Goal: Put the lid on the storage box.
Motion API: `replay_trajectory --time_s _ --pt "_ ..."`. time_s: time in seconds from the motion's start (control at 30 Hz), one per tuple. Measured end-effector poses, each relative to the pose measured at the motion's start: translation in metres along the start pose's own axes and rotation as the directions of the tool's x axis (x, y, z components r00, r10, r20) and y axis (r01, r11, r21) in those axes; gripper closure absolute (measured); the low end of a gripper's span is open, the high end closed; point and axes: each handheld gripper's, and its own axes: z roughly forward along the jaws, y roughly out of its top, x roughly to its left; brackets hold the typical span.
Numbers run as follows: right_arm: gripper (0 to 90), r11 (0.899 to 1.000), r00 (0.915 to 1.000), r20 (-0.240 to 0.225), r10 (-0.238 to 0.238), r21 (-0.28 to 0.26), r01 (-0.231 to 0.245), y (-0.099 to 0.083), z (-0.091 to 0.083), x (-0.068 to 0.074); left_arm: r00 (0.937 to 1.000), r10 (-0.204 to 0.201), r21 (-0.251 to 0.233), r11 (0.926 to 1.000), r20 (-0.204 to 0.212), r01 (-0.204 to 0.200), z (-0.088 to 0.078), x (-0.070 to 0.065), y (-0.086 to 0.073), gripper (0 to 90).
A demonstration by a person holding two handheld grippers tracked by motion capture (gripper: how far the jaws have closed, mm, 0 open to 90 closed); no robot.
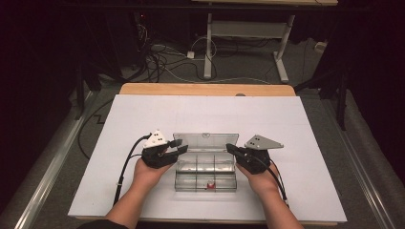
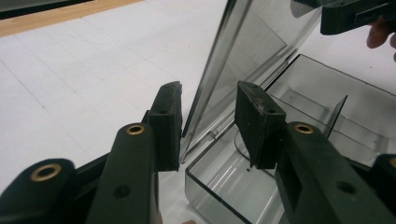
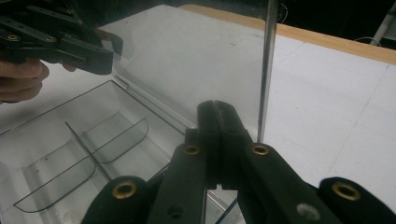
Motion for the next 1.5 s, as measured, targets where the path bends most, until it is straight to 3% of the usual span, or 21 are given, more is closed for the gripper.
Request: replay_trajectory --time_s 0.33,0.57,0.73,0.8,0.87,1.0,1.5 --pt "90.0 1.000 1.0000 0.002 0.001 -0.001 -0.001 -0.003 -0.003 0.003 0.9998 -0.022 0.009 0.9997 0.000 0.022 -0.015 0.001 -0.012 59.9" --pt "90.0 1.000 1.0000 -0.008 -0.001 -0.007 0.001 -0.006 -0.007 0.006 0.9988 -0.048 0.025 0.9985 0.004 0.048 -0.027 0.000 -0.030 60.4" --pt "90.0 1.000 0.9999 -0.012 -0.006 -0.011 0.006 -0.009 -0.011 0.010 0.9961 -0.080 0.009 0.9967 0.036 0.080 -0.036 -0.005 -0.036 71.5" --pt "90.0 1.000 0.9999 -0.013 -0.010 -0.014 0.010 -0.011 -0.012 0.011 0.9957 -0.067 -0.011 0.9976 0.064 0.068 -0.038 -0.010 -0.038 83.3" --pt "90.0 1.000 0.9998 -0.014 -0.014 -0.013 0.013 -0.013 -0.014 0.013 0.9952 -0.057 -0.009 0.9983 0.080 0.058 -0.039 -0.015 -0.038 87.1" --pt "90.0 1.000 0.9996 -0.015 -0.024 -0.011 0.024 -0.017 -0.017 0.015 0.9935 -0.052 -0.003 0.9986 0.101 0.052 -0.037 -0.022 -0.036 87.7" --pt "90.0 0.999 0.9990 -0.021 -0.039 0.020 0.040 -0.028 -0.020 0.023 0.9919 -0.040 0.004 0.9992 0.121 0.040 -0.034 -0.033 -0.036 87.6"
